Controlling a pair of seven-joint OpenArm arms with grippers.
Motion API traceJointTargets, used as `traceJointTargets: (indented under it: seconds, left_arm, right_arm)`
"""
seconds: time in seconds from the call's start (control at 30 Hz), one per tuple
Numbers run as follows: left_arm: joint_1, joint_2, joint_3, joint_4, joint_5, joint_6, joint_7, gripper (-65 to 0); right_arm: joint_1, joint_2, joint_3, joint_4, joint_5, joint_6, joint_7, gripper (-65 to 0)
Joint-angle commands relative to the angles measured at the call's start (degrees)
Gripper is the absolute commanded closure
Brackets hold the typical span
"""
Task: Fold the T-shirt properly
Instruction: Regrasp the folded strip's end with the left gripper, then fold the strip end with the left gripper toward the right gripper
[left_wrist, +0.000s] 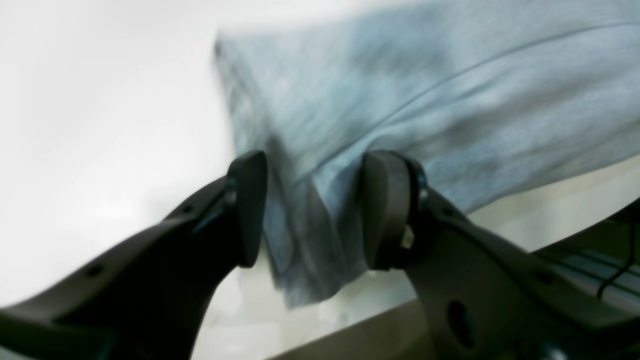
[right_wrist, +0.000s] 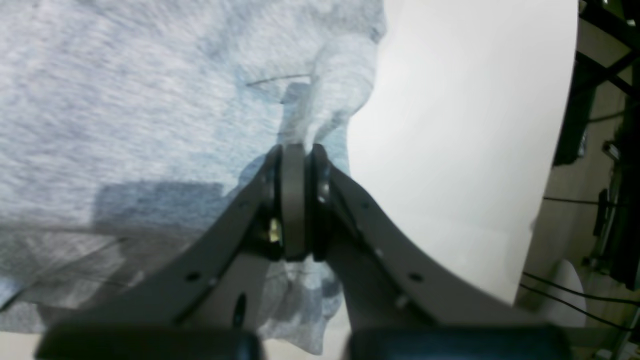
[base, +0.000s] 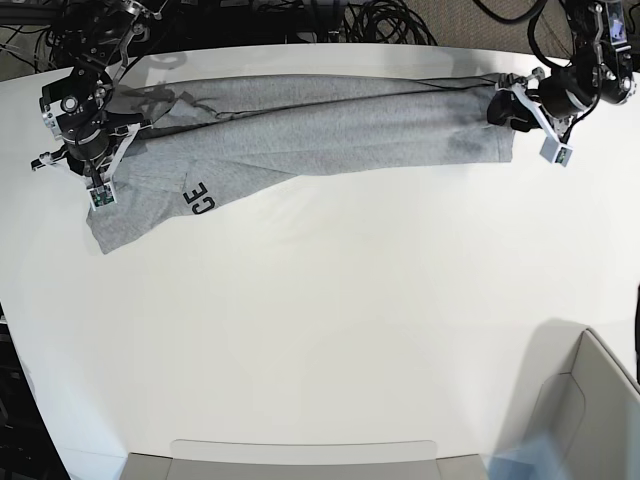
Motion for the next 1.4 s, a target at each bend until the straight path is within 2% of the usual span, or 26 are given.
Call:
traceJointTargets:
  seconds: [0.0,0.1,0.2,0.3,0.47,0.53,0.57,0.7,0.9,1.13,1.23,1.37]
  left_arm:
    - [-0.2,-1.1,-0.3,-0.2,-0.6,-0.1,-1.0,-31.2]
    - [-1.1,-1.1,0.0,-1.0,-0.6,-0.2,-0.8,-31.4]
    - [-1.2,-0.9,0.8,-1.2,-0.6,-0.2,-0.7,-35.6]
    - [-1.3,-0.5,4.0,-1.6,-0.4,-0.2,-0.7,-40.2]
    - [-4.0,-0.5,10.9,-7.4,-0.4,-0.4,-1.3,-41.0]
    - [-5.3,-0.6,13.5,-11.1,-0.4,-3.3,-1.4,-40.9]
    - [-5.7,-0.6,14.6,-12.5,-0.4,-5.9,-1.5,-40.0]
    - [-6.0,-0.6,16.7,-15.2,-0.4,-5.9,-1.5,-29.8]
    - [-6.7,-0.8,16.1,-18.3,-0.4,-5.9,-0.7,0.0]
    - [-16.4,-1.1,9.0,-37.2,-0.3,-5.9,-0.5,0.0]
    - [-19.4,-3.7,5.4,-39.4,-0.3,-5.8,0.0,0.0]
    - [-21.6,-6.1,1.7,-39.2,-0.3,-2.6,0.0,0.0]
  right_arm:
    - [0.4,0.5,0.1,0.9,0.0,0.9,0.7,0.0]
    - [0.4,0.5,0.1,0.9,0.0,0.9,0.7,0.0]
    - [0.4,0.5,0.1,0.9,0.0,0.9,0.7,0.0]
    - [0.4,0.5,0.0,0.9,0.0,0.9,0.7,0.0]
    - [0.4,0.5,0.0,0.9,0.0,0.9,0.7,0.0]
    - [0.4,0.5,0.0,0.9,0.0,0.9,0.7,0.0]
    - [0.4,0.5,0.0,0.9,0.0,0.9,0.7,0.0]
    - [0.4,0.5,0.0,0.9,0.0,0.9,0.7,0.0]
    - [0.9,0.5,0.0,0.9,0.0,0.9,0.7,0.0]
    - [2.4,0.3,0.2,0.9,0.0,0.9,0.7,0.0]
    - [2.5,-0.1,0.1,1.2,0.1,0.9,0.7,0.0]
    - [3.7,-1.2,0.2,1.3,0.1,0.9,0.5,0.0]
